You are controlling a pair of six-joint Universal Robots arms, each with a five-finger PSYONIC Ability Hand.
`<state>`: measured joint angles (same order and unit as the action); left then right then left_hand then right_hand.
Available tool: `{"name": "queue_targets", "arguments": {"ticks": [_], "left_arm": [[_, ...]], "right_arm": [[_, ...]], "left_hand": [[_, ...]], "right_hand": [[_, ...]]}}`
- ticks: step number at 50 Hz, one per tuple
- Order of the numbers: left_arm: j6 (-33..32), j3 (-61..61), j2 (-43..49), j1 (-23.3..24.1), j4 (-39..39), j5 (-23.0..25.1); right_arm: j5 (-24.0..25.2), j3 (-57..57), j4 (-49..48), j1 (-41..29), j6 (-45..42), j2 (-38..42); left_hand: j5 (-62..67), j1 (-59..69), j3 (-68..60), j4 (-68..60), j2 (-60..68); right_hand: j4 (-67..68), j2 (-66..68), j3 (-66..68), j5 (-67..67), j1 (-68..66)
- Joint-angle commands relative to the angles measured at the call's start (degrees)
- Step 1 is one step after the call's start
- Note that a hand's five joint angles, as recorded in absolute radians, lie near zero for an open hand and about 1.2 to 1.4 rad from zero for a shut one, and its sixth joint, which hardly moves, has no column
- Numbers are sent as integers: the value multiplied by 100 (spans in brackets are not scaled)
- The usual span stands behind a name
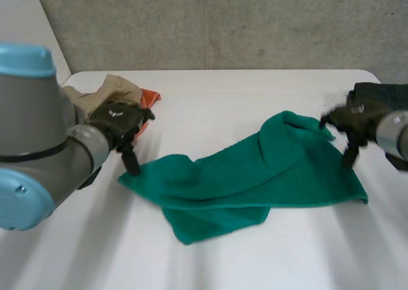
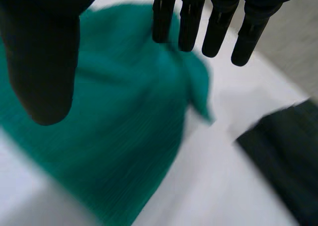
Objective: Fold the laundry.
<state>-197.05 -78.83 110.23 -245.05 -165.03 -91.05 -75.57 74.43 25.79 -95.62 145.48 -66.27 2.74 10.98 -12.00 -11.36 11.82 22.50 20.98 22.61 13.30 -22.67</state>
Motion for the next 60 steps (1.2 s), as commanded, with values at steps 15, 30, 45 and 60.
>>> {"name": "queue_targets", "arguments": {"ticks": [15,30,45,60], "left_arm": [[-1705,-264,1281,-835,-670,1573],[-1899,-185,1335,-175,-1514,457],[-2250,358,1290,-149,-557,-26],[-1390,5815,1958,62,-731,-448]], "right_arm": [[1281,2480,-3588,1019,-758,448],[1211,2462,-2871,1195,-397,-289],[728,1259,497,941,-2357,-150],[-950,-2801,-3692,96,717,923]], "left_hand": [[-274,-98,200,136,-182],[6726,6902,-6800,-6864,6818],[6726,6902,-6800,-6864,6818],[6726,6902,-6800,-6864,6818]], "right_hand": [[2719,2871,2708,2639,-2702],[5750,5902,5739,5670,-5733],[5750,5902,5739,5670,-5733],[5750,5902,5739,5670,-5733]]}}
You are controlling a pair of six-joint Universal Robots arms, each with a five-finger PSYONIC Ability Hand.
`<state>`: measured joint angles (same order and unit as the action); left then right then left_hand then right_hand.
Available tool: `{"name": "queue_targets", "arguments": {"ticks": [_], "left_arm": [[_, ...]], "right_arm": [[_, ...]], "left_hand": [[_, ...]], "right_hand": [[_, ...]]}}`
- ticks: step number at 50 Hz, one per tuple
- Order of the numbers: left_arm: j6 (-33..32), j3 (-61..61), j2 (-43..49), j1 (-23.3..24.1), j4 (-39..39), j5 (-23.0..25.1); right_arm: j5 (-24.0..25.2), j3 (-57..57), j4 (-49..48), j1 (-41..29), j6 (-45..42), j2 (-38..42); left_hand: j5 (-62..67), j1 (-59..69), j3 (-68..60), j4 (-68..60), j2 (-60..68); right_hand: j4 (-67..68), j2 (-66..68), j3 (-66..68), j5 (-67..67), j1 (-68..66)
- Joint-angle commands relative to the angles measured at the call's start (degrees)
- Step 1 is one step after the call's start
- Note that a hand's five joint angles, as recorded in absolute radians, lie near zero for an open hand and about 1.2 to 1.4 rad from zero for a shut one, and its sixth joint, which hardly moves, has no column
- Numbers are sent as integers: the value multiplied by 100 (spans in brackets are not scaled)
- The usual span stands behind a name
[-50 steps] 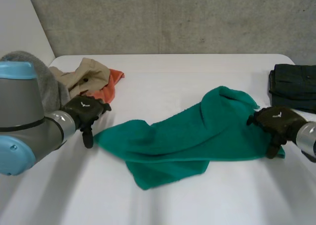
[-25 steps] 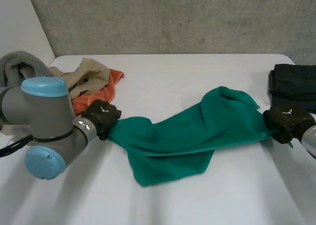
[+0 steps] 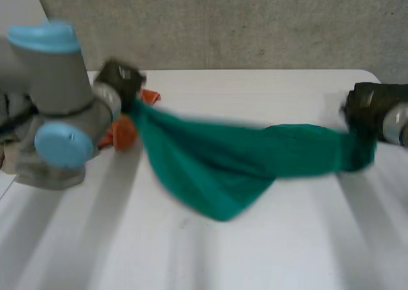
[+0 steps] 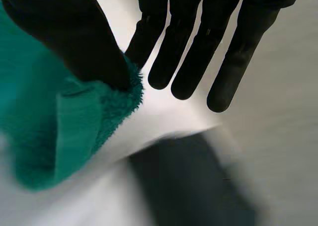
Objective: Fold the laundry.
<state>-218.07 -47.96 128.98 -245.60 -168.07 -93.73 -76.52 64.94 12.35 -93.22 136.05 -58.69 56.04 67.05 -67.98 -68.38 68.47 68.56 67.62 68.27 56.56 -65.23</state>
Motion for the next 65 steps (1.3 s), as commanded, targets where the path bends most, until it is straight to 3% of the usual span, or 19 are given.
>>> {"name": "queue_targets", "arguments": {"ticks": [1,4,8,15,23,27,34,41,47,49,53,59,65], "left_arm": [[792,3114,101,109,-576,-216],[828,3416,93,126,-692,-304],[802,3373,5,126,-718,-383],[863,2091,-338,-58,-779,-664],[872,61,-479,-155,-1421,-331],[863,-757,-268,-172,-1545,-190],[828,-1794,127,-155,-1422,-347],[556,-2691,-407,-76,-720,-506],[116,-3649,-1515,214,457,-637],[-33,-3956,-1795,380,992,-743],[-165,-4282,-1938,591,1627,-822],[-192,-3976,-1649,750,1418,-919],[-95,-2869,-989,707,1224,-1200]], "right_arm": [[-1021,-2158,-2882,-153,1966,148],[-1119,-2441,-3317,-223,2267,121],[-900,-2714,-3178,-275,2277,86],[-328,-2188,-2782,-346,2285,25],[5,-528,-2676,-206,2259,-186],[427,509,-2711,-197,2154,-222],[832,1846,-2624,-39,1232,-37],[753,2506,-1272,269,-112,-396],[665,2910,1100,1006,-1887,-1618],[604,2980,2055,1296,-2509,-1829],[595,2963,2948,1412,-3049,-1874],[577,2823,2194,1087,-2558,-1532],[577,2384,1000,700,-1934,-969]], "left_hand": [[1396,1295,-1202,-1162,1153],[1396,1295,-1202,-1162,1153],[1396,1295,-1202,-1162,1153],[1396,1295,-1202,-1162,1153],[1396,1295,-1202,-1162,1153],[1396,1295,-1202,-1162,1153],[1396,1295,-1202,-1162,1153],[1396,1295,-1202,-1162,1153],[1396,1295,-1202,-1162,1153],[1396,1295,-1202,-1162,1153],[1396,1295,-1202,-1162,1153],[1396,1295,-1202,-1162,1153],[1396,1295,-1202,-1162,1153]], "right_hand": [[1144,1238,1173,1344,-1477],[1144,1238,1173,1344,-1477],[1144,1238,1173,1344,-1477],[1144,1238,1173,1344,-1477],[1144,1238,1173,1344,-1477],[1144,1238,1173,1344,-1477],[1144,1238,1173,1344,-1477],[1144,1238,1173,1344,-1477],[1144,1238,1173,1344,-1477],[1144,1238,1173,1344,-1477],[1144,1238,1173,1344,-1477],[1144,1238,1173,1344,-1477],[1144,1238,1173,1344,-1477]]}}
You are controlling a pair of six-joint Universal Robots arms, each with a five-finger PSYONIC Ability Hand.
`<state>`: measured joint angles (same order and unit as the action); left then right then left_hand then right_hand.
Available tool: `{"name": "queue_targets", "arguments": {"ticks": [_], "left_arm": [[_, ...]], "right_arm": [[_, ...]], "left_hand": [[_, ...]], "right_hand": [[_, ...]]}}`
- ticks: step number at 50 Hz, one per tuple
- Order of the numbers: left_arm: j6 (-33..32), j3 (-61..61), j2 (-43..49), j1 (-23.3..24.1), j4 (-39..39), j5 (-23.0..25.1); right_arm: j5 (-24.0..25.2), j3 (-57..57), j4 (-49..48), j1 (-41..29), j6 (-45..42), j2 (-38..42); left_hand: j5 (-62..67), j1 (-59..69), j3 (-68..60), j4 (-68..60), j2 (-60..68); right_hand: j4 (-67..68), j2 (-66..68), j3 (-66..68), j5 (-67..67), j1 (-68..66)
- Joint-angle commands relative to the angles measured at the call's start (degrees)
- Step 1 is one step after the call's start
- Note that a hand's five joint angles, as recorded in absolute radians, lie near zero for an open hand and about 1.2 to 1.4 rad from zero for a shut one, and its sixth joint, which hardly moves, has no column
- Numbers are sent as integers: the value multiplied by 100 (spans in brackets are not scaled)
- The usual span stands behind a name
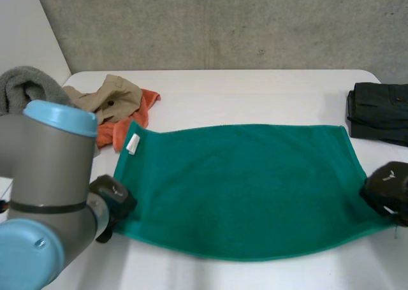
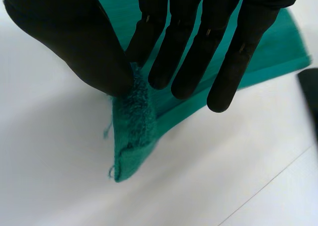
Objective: Fold the laundry.
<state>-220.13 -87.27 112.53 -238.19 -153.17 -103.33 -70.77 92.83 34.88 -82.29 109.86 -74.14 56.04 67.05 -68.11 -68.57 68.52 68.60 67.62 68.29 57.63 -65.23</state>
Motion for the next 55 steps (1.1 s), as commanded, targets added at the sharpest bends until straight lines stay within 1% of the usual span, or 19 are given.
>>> {"name": "queue_targets", "arguments": {"ticks": [1,6,12,14,20,27,30,31,32,33,34,35,38,42,45,48,50,53,55], "left_arm": [[137,1228,743,-52,-275,-267],[243,2623,1462,-219,-345,-188],[181,4260,2509,-378,-240,-249],[146,4917,2939,-421,-39,-337],[120,6377,3845,-439,366,-390],[-161,7329,4496,-457,358,-434],[-276,7566,4690,-475,358,-495],[-276,7584,4734,-466,323,-530],[-267,7584,4734,-457,288,-557],[-267,7576,4726,-448,244,-574],[-258,7567,4708,-439,183,-601],[-241,7541,4630,-422,17,-644],[-179,7435,4419,-448,-300,-750],[58,6892,3779,-483,-880,-882],[120,6478,3391,-483,-1074,-865],[216,5837,2881,-474,-1215,-812],[321,5294,2504,-457,-1276,-690],[480,4782,2187,-439,-1268,-418],[699,4299,1940,-422,-1268,22]], "right_arm": [[-7,-494,-1455,-419,799,637],[2,-1055,-2851,-568,1668,1129],[-59,-1750,-4040,-814,2188,1894],[-208,-2109,-4356,-928,2206,2253],[-568,-3181,-4700,-1139,2267,3167],[-692,-4316,-4727,-1359,2355,4073],[-867,-4835,-4648,-1421,2373,4460],[-1007,-5036,-4543,-1464,2373,4627],[-1061,-5125,-4481,-1491,2364,4707],[-1105,-5213,-4429,-1535,2347,4760],[-1140,-5275,-4367,-1544,2347,4804],[-1149,-5354,-4227,-1553,2381,4787],[-1132,-5267,-4086,-1509,2522,4585],[-1132,-4794,-4007,-1377,3301,3814],[-1132,-4398,-3831,-1289,3760,3329],[-878,-3870,-3147,-1149,4069,2705],[-536,-3520,-2464,-1018,4008,2415],[-280,-3194,-1820,-877,3841,2247],[-218,-2886,-1362,-736,3560,2168]], "left_hand": [[1396,1295,-1189,-1143,1148],[1396,1295,-1189,-1143,1148],[1396,1295,-1189,-1143,1148],[1396,1295,-1189,-1143,1148],[1396,1295,-1189,-1143,1148],[1396,1295,-1189,-1143,1148],[1396,1295,-1189,-1143,1148],[-2083,-2184,2290,2336,-2331],[-4899,-5000,5106,5152,-5147],[-5604,-5705,5811,5857,-5852],[-5604,-5705,5811,5857,-5852],[-5604,-5705,5811,5857,-5852],[-5604,-5705,5811,5857,-5852],[-5604,-5705,5811,5857,-5852],[-5604,-5705,5811,5857,-5852],[-5604,-5705,5811,5857,-5852],[-5604,-5705,5811,5857,-5852],[-5604,-5705,5811,5857,-5852],[-5604,-5705,5811,5857,-5852]], "right_hand": [[1140,1238,1171,1237,-1477],[1140,1238,1171,1237,-1477],[1140,1238,1171,1237,-1477],[1140,1238,1171,1237,-1477],[1140,1238,1171,1237,-1477],[1140,1238,1171,1237,-1477],[1140,1238,1171,1237,-1477],[-4808,-4710,-4776,-4710,4470],[-5860,-5762,-5829,-5763,5523],[-5803,-5705,-5772,-5706,5466],[-5310,-5212,-5279,-5212,4973],[-5860,-5762,-5829,-5763,5523],[-5860,-5762,-5829,-5763,5523],[-5860,-5762,-5829,-5763,5523],[-5860,-5762,-5829,-5763,5523],[-5860,-5762,-5829,-5763,5523],[-5860,-5762,-5829,-5763,5523],[-5860,-5762,-5829,-5763,5523],[-5860,-5762,-5829,-5763,5523]]}}
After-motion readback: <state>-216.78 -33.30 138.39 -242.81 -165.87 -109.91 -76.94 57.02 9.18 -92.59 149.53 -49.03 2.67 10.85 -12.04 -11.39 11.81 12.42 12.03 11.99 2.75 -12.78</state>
